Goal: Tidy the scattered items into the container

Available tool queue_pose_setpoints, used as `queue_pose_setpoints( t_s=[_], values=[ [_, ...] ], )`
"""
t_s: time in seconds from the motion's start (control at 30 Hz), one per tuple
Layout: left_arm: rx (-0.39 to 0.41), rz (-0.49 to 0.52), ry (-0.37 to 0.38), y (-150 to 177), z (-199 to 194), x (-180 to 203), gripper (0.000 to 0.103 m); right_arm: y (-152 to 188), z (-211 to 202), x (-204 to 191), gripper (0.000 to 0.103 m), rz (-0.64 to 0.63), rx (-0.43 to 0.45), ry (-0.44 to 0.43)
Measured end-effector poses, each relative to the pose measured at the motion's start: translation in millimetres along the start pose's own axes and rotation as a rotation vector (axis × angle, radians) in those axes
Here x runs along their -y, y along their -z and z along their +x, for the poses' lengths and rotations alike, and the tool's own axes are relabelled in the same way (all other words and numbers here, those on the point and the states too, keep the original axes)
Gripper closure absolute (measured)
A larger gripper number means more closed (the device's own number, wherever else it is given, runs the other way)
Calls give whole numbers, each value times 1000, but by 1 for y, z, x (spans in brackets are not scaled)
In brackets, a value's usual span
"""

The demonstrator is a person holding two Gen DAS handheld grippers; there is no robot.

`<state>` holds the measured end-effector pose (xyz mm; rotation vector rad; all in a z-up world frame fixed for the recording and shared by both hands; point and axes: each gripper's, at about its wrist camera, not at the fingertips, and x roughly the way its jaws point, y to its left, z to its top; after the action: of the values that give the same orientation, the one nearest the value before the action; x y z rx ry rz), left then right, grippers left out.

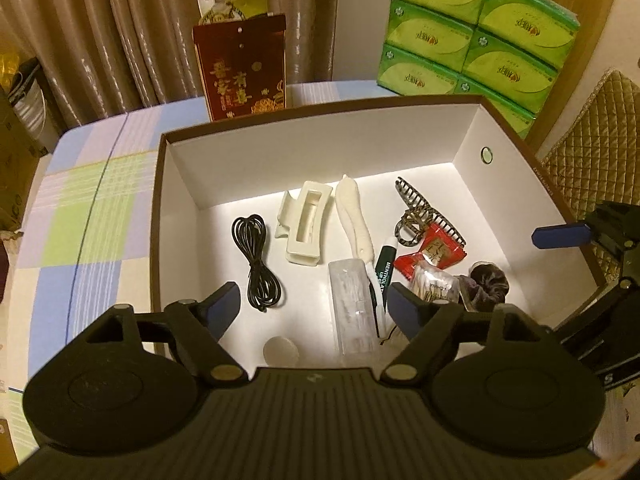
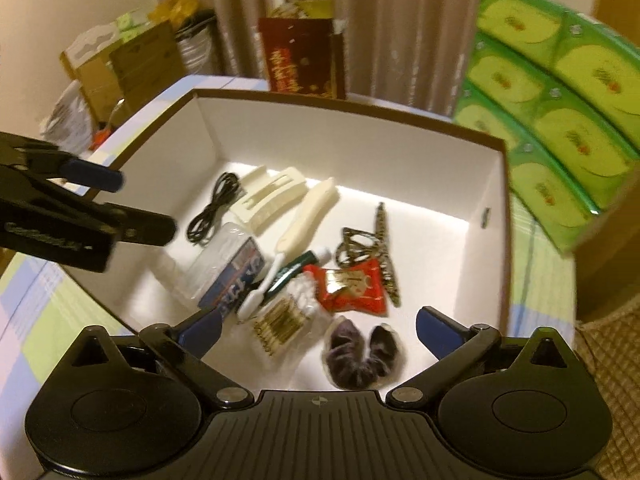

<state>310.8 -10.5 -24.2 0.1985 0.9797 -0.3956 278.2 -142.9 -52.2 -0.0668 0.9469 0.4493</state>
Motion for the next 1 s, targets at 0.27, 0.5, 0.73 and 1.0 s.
queue_pose_setpoints(
  t_s=[0.27,0.5,0.73,1.0],
  values=[
    [71,22,-30,6,-30,8,18,16,-21,-2,2,68,50,71],
    [127,34,-46,19,-59,16,14,31,-40,-10,2,106,69,77],
    [157,28,-63,34,-84,24,7,40,-65,-25,2,111,100,87],
    [153,-4,-51,60,-107,30,5,55,-92,-39,2,136,118,111]
  ],
)
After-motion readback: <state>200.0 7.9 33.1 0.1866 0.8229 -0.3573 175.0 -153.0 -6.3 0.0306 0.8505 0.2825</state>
